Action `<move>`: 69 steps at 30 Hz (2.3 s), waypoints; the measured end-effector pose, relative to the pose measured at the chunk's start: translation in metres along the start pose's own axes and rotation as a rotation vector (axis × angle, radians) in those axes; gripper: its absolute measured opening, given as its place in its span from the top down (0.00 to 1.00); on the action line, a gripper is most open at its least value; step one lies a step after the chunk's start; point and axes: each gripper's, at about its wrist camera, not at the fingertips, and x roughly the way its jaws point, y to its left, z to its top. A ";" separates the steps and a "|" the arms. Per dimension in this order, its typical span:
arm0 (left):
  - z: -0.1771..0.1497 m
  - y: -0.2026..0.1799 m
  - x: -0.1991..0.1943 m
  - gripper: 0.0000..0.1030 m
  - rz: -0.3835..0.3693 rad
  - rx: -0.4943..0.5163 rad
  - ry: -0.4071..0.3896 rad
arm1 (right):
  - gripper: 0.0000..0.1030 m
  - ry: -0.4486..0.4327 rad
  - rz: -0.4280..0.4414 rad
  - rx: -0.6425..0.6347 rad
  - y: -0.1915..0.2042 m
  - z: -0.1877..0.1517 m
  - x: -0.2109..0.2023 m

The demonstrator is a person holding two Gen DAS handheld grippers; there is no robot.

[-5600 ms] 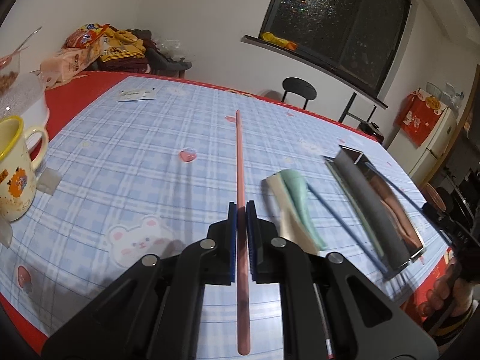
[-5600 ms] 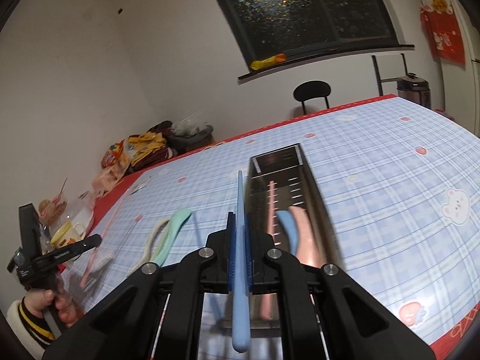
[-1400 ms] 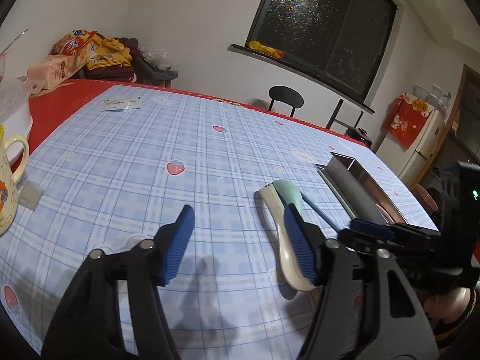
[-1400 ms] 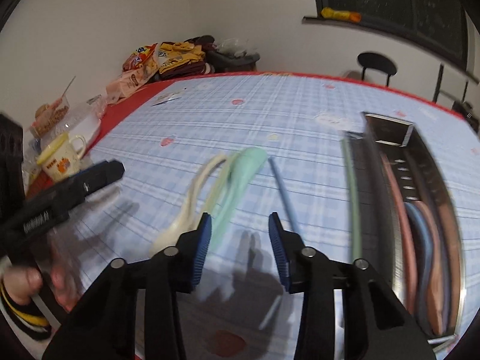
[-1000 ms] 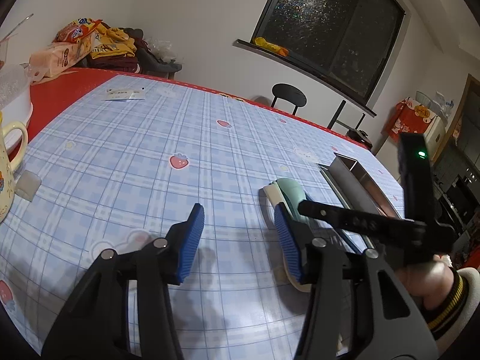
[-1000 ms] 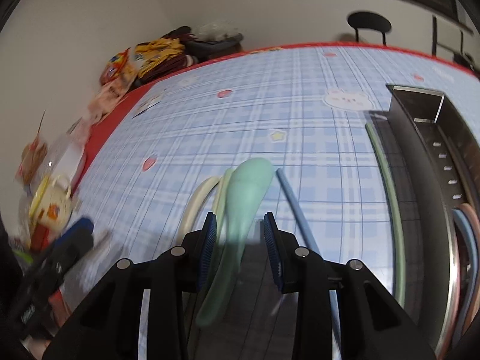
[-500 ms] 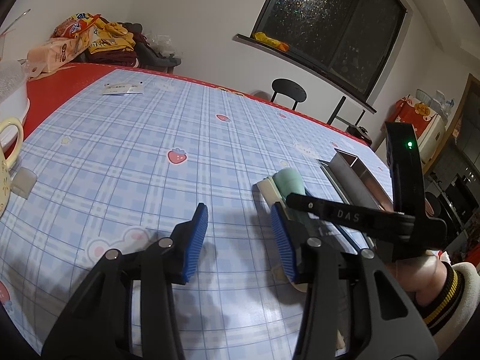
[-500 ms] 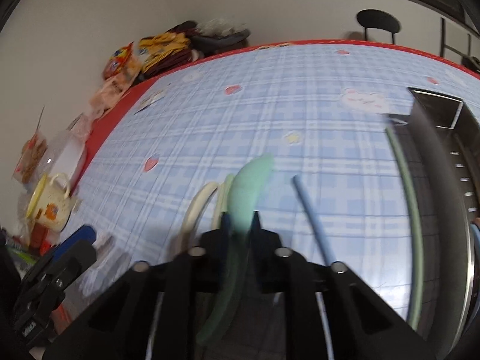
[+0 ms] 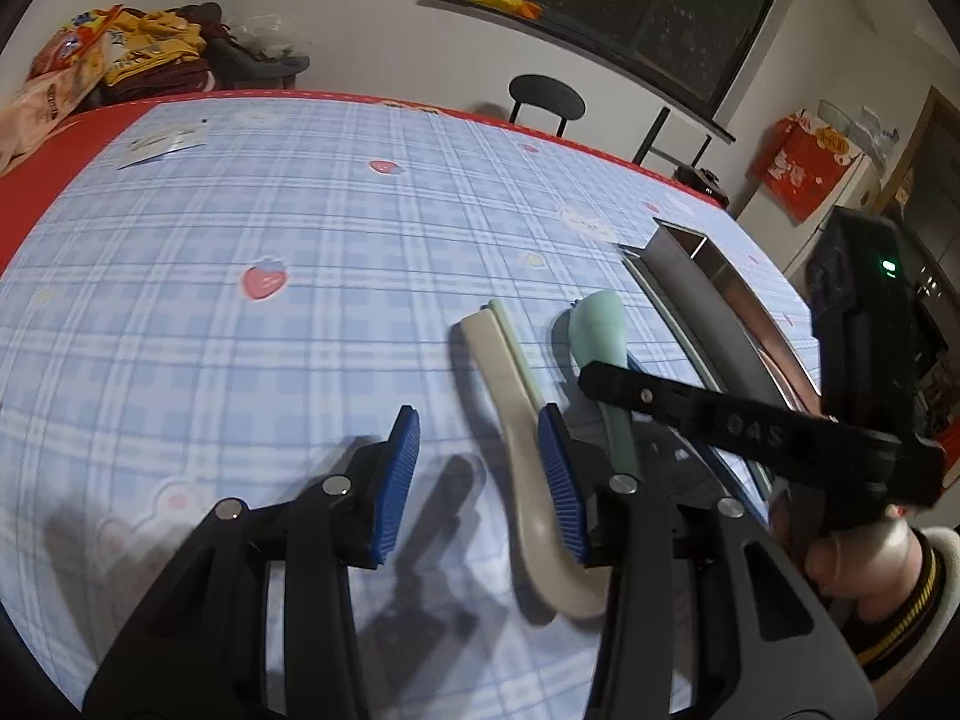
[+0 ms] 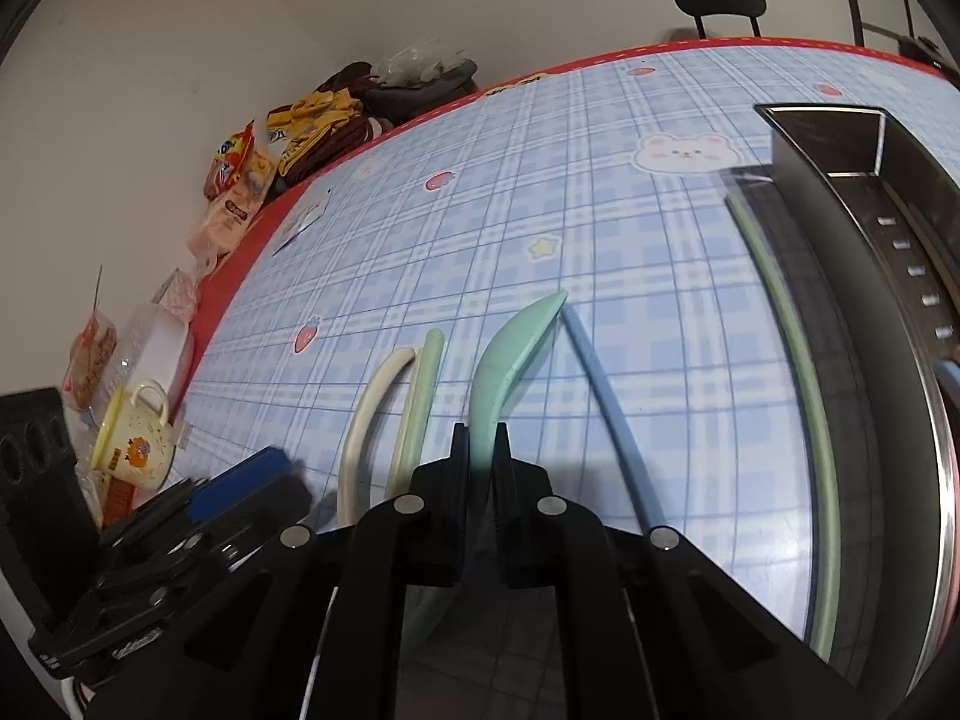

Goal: Organize utensils
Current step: 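Grasp the beige spoon handle with the left tool while the right tool grasps the mint spoon, then carry both spoons over the steel rack and lower them in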

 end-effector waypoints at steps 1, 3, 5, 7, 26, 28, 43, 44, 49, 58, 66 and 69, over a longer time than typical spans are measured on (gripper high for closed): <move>0.001 -0.003 0.004 0.58 0.005 0.011 0.010 | 0.93 -0.002 0.007 0.006 -0.001 -0.001 -0.001; 0.003 -0.007 0.012 0.59 0.014 0.032 0.035 | 0.93 -0.004 0.023 0.017 -0.005 -0.001 -0.001; 0.003 -0.008 0.015 0.61 0.015 0.039 0.048 | 0.93 -0.006 0.029 0.019 -0.006 -0.001 -0.001; 0.003 -0.007 0.017 0.74 -0.004 0.036 0.057 | 0.93 -0.010 0.027 0.014 -0.005 -0.002 -0.001; -0.016 -0.013 0.008 0.85 0.040 0.086 0.063 | 0.92 -0.014 0.020 -0.025 0.000 -0.002 0.000; -0.016 -0.005 0.002 0.85 0.028 0.049 0.029 | 0.93 -0.010 0.016 -0.051 0.004 -0.003 0.001; -0.019 0.002 -0.041 0.85 0.117 -0.020 -0.197 | 0.93 -0.175 -0.032 -0.242 0.036 -0.015 -0.030; -0.019 0.002 -0.042 0.85 0.124 -0.019 -0.203 | 0.93 -0.181 -0.028 -0.235 0.035 -0.015 -0.031; -0.020 0.003 -0.045 0.85 0.137 -0.025 -0.216 | 0.93 -0.219 -0.010 -0.229 0.032 -0.017 -0.038; -0.023 0.000 -0.052 0.85 0.182 -0.015 -0.258 | 0.93 -0.277 0.087 -0.172 0.022 -0.017 -0.065; -0.009 -0.027 -0.079 0.85 0.109 -0.046 -0.297 | 0.93 -0.334 0.159 -0.256 -0.004 -0.006 -0.136; 0.000 -0.055 -0.080 0.85 0.063 -0.021 -0.296 | 0.93 -0.344 0.135 -0.289 -0.030 0.002 -0.156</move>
